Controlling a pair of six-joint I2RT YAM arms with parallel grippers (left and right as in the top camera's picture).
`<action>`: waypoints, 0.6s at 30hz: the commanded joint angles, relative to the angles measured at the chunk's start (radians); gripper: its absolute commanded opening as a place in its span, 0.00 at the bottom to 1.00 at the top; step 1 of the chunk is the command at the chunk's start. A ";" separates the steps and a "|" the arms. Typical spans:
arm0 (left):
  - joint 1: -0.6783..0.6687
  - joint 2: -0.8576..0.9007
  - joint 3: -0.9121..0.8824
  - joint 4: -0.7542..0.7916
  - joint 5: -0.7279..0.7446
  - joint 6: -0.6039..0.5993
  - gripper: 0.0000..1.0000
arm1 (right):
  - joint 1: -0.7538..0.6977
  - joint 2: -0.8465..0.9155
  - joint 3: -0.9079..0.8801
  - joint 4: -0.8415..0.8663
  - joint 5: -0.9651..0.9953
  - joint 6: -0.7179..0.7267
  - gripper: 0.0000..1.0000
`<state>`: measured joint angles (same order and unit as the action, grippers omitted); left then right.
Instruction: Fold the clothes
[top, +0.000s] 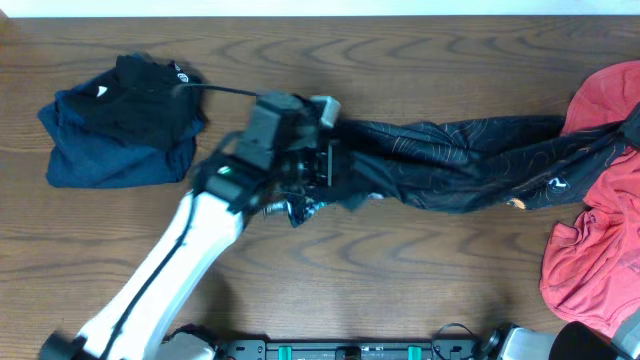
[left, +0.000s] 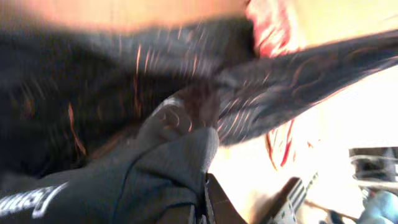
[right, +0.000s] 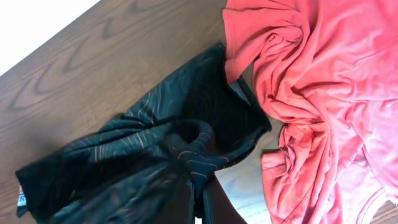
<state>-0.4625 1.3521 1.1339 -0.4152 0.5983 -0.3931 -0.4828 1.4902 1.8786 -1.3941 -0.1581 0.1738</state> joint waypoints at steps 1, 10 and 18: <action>0.051 -0.098 0.024 0.031 -0.008 0.071 0.06 | 0.013 -0.003 0.012 0.000 -0.022 -0.015 0.02; 0.248 -0.311 0.139 0.051 -0.069 -0.012 0.06 | 0.013 -0.073 0.013 0.000 -0.034 -0.014 0.01; 0.356 -0.365 0.370 0.051 -0.090 -0.008 0.06 | 0.013 -0.164 0.072 0.022 -0.041 -0.010 0.01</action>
<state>-0.1387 0.9993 1.4319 -0.3710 0.5377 -0.3965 -0.4828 1.3594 1.9011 -1.3880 -0.1886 0.1715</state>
